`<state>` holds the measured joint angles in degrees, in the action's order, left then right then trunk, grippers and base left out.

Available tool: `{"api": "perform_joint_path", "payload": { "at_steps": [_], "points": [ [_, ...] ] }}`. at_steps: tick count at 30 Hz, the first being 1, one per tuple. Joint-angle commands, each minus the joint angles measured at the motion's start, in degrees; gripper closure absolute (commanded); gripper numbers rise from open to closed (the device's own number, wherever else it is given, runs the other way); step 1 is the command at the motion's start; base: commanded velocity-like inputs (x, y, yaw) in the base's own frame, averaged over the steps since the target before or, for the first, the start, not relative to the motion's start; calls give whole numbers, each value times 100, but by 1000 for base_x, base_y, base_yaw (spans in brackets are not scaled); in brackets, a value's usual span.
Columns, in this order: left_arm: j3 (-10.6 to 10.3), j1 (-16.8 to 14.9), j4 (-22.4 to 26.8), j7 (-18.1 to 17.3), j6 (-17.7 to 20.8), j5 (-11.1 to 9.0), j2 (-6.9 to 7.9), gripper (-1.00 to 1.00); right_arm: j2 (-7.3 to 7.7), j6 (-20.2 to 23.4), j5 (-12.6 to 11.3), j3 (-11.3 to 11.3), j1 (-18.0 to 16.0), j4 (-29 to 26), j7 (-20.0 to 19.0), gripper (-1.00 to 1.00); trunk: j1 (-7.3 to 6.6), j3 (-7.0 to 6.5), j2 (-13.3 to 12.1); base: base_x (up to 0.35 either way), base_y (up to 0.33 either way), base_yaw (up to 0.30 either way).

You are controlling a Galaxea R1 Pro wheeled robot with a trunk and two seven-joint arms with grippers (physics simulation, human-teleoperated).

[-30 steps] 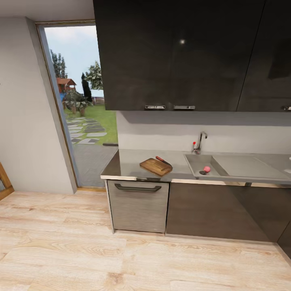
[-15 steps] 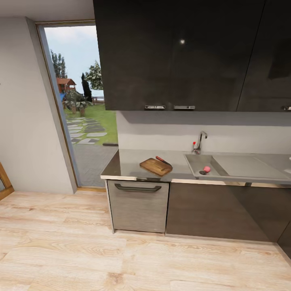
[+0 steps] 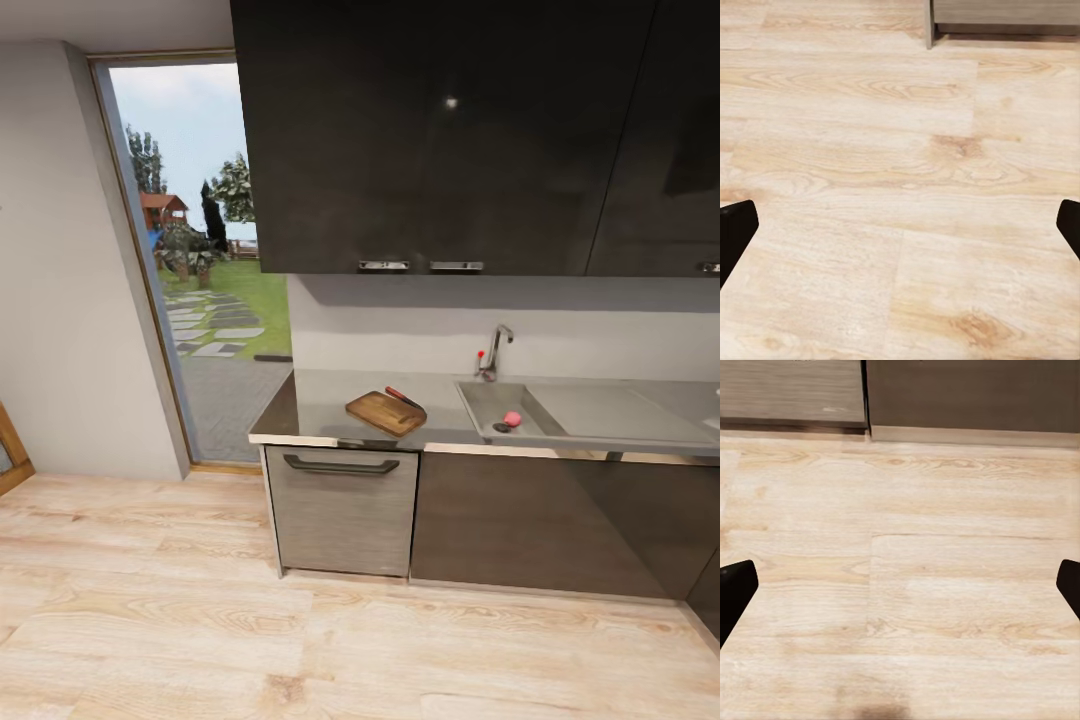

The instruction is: In the kitchen, take the Vidalia onion out of the sink, dice it on the chopping board with the paring knife, put the diced onion into the bowl on the countertop, then place both the paring knife and the chopping board into the sink.

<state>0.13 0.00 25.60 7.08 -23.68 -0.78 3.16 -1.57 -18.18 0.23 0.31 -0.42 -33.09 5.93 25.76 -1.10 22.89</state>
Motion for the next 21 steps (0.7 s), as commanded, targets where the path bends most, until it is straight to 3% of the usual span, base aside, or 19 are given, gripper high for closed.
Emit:
{"api": "perform_joint_path", "payload": {
  "at_steps": [1, 16, 21],
  "points": [
    [-3, 0, -5, 12, -14, -8, 0, -100, -1, -14, 3, 4, -1, 4, 23, -100, 3, 1, 2, 136, 28, 0],
    [11, 0, -18, 12, 3, -10, 0, -100, -1, -10, 3, -4, -1, 5, 23, -100, 3, 1, 2, 285, 110, 0],
    [-1, 0, -172, 16, 11, -10, -1, -100, -4, -7, -2, -19, -1, 4, 30, -100, 3, 1, 2, 108, 30, 0]
  ]
}}
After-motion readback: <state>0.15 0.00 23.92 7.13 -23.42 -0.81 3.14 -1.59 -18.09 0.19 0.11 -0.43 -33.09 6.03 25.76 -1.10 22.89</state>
